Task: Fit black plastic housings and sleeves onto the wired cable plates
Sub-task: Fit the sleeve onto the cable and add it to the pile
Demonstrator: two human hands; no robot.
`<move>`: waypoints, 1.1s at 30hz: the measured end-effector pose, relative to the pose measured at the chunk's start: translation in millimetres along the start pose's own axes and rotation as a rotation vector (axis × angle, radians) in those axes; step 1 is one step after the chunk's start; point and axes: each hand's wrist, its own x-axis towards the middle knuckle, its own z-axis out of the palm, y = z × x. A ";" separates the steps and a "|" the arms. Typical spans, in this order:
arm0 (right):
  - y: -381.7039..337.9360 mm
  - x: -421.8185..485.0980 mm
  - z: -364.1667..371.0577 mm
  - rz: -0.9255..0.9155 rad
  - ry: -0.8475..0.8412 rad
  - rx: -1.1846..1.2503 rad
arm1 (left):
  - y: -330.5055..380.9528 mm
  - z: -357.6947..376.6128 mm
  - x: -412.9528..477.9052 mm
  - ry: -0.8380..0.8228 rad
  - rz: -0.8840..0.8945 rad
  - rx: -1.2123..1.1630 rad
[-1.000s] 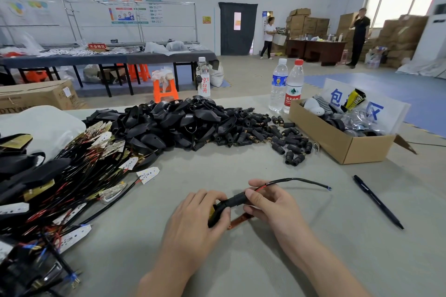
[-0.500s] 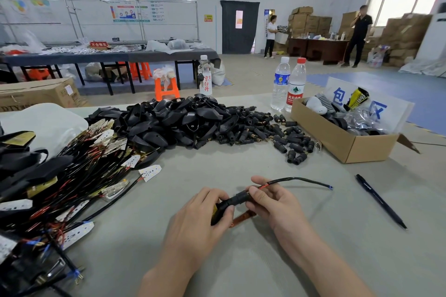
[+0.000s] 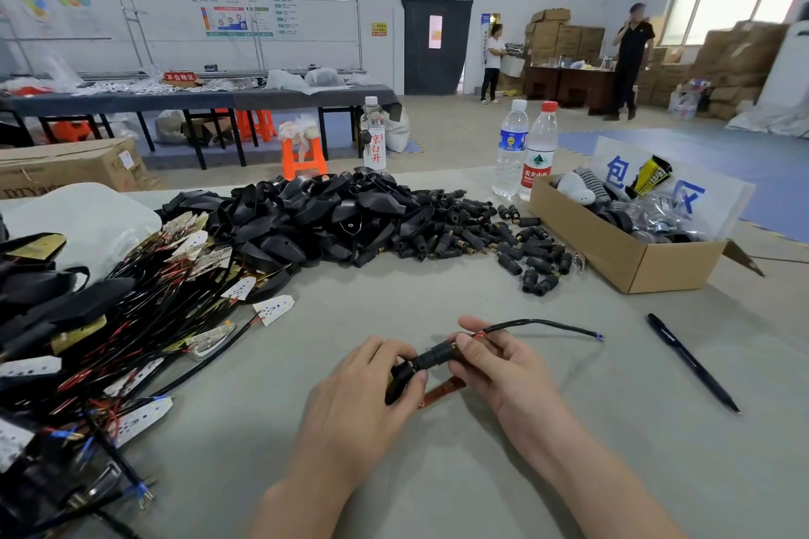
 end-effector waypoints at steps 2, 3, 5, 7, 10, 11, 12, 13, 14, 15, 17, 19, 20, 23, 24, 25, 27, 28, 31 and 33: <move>-1.1 -0.6 0.7 -0.002 0.006 0.013 | 0.0 0.1 0.0 0.000 -0.002 -0.002; -1.4 -0.8 1.0 -0.003 0.009 0.012 | -0.2 0.1 -0.1 -0.001 -0.003 -0.004; -1.9 -1.5 1.4 -0.003 0.017 0.002 | -0.5 0.4 -0.4 -0.006 0.001 -0.002; -2.0 -1.7 1.7 -0.003 0.032 -0.002 | -0.8 0.6 -0.5 -0.010 0.009 0.005; -1.9 -1.7 2.7 -0.003 0.049 -0.006 | -1.0 0.5 0.1 -0.014 0.012 0.001; -1.7 -1.8 3.1 -0.005 0.050 -0.011 | -1.0 0.3 0.5 -0.017 0.013 0.001; -1.2 -2.2 3.4 -0.008 0.048 -0.017 | -1.1 0.1 0.5 -0.021 0.013 0.002; -0.9 -2.3 4.1 -0.014 0.046 -0.023 | -1.2 -0.2 0.6 -0.024 0.014 0.005; -0.9 -2.8 4.6 -0.021 0.044 -0.026 | -1.1 -0.4 0.4 -0.026 0.014 0.008; -1.2 -3.3 5.4 -0.028 0.041 -0.025 | -0.9 -0.8 0.2 -0.028 0.014 0.013; -2.0 -3.9 6.1 -0.035 0.036 -0.012 | 0.1 -1.6 0.1 -0.031 0.019 0.021; -2.7 -4.6 6.6 -0.038 0.032 -0.002 | 1.3 -2.1 0.3 -0.033 0.024 0.025; -3.0 -4.8 6.8 -0.040 0.032 0.000 | 1.9 -2.3 0.4 -0.034 0.027 0.027; -3.0 -5.3 6.9 -0.047 0.044 -0.006 | 3.0 -2.6 -0.2 -0.037 0.040 0.046; -2.9 -5.5 7.0 -0.051 0.050 -0.007 | 3.2 -2.6 -0.5 -0.034 0.043 0.056; -2.7 -5.5 7.1 -0.055 0.057 -0.007 | 3.5 -2.6 -0.9 -0.031 0.046 0.066; -2.3 -5.1 7.5 -0.063 0.072 -0.012 | 4.2 -2.3 -0.7 -0.022 0.052 0.078; -2.1 -4.9 7.6 -0.066 0.080 -0.016 | 4.6 -2.0 -0.5 -0.020 0.054 0.082; -1.4 -4.6 7.9 -0.071 0.093 -0.018 | 5.4 -1.5 0.1 -0.003 0.063 0.104; -1.5 -4.6 7.9 -0.068 0.090 -0.020 | 5.2 -1.6 -0.2 0.015 0.067 0.113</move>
